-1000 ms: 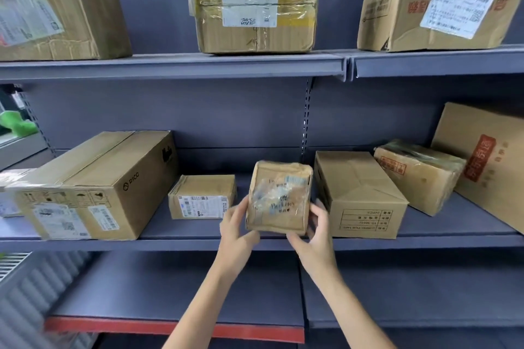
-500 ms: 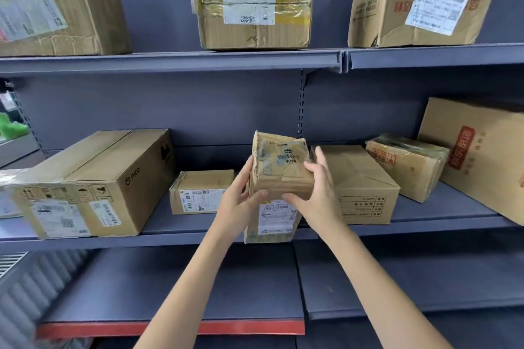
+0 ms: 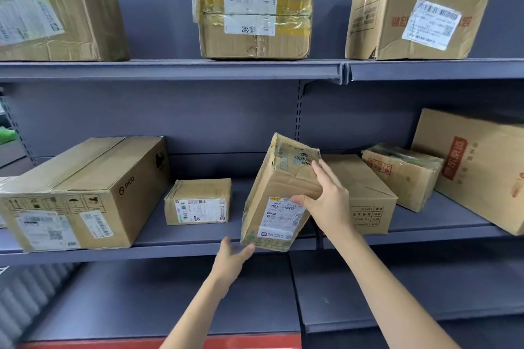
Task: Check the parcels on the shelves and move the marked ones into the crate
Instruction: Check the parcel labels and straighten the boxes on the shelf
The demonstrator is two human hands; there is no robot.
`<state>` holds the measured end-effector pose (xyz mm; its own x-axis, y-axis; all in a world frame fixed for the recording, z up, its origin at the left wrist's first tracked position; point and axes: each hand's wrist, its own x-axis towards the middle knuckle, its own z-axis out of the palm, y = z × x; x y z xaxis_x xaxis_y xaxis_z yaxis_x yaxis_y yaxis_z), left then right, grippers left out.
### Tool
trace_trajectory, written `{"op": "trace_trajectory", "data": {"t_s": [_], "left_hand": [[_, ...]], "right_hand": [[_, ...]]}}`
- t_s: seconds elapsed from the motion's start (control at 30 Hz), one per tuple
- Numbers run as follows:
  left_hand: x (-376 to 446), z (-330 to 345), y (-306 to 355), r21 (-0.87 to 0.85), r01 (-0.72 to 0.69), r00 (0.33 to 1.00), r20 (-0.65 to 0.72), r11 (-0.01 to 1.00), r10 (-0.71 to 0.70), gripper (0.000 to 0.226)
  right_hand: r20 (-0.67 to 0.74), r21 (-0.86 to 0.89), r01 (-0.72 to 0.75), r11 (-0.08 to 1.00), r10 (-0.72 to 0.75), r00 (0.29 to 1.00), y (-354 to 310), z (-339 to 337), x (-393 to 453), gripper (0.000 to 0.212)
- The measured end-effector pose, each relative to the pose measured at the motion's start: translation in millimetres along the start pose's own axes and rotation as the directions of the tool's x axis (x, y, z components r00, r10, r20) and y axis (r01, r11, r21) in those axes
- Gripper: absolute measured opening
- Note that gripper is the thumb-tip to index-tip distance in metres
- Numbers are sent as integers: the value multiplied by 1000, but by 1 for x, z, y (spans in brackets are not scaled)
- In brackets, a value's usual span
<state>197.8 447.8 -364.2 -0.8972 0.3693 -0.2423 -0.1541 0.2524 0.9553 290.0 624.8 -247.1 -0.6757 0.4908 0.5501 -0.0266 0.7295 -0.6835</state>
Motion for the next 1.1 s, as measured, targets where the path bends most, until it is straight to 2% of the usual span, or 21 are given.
{"op": "trace_trajectory", "data": {"t_s": [0.1,0.17,0.27,0.4,0.53,0.6,0.7,0.87,1.1], "left_hand": [[4,13,-6,-161,84,994,89,983,-70,59],[3,19,-1,-239,54,991,129,970,-23,44],[3,21,10,-314,-30,993,98,949,64,29],[0,7,23,-383,-162,983,22,909,184,48],[-3,-11,35,-427,-268,961,-50,864,273,64],[-6,-18,40,-416,-328,942,-84,848,324,68],[-15,-28,47,-335,-444,895,-132,831,425,64],[-28,-42,52,-220,-602,798,-159,768,581,57],[-42,-51,47,-190,-634,773,-190,749,606,55]], "right_hand": [[-78,29,-45,999,47,996,8,-6,-7,86],[-118,62,-92,994,99,988,13,-9,-13,86],[-174,112,-156,981,174,969,22,-13,-23,81],[-143,194,-290,937,319,937,32,-9,-43,76],[-130,228,-320,920,355,926,28,1,-59,68],[-123,236,-317,918,352,928,25,4,-63,58],[-122,227,-316,921,349,929,21,7,-66,32],[-178,293,-290,911,350,920,13,7,-66,40],[-160,301,-296,906,354,921,8,15,-72,42]]}}
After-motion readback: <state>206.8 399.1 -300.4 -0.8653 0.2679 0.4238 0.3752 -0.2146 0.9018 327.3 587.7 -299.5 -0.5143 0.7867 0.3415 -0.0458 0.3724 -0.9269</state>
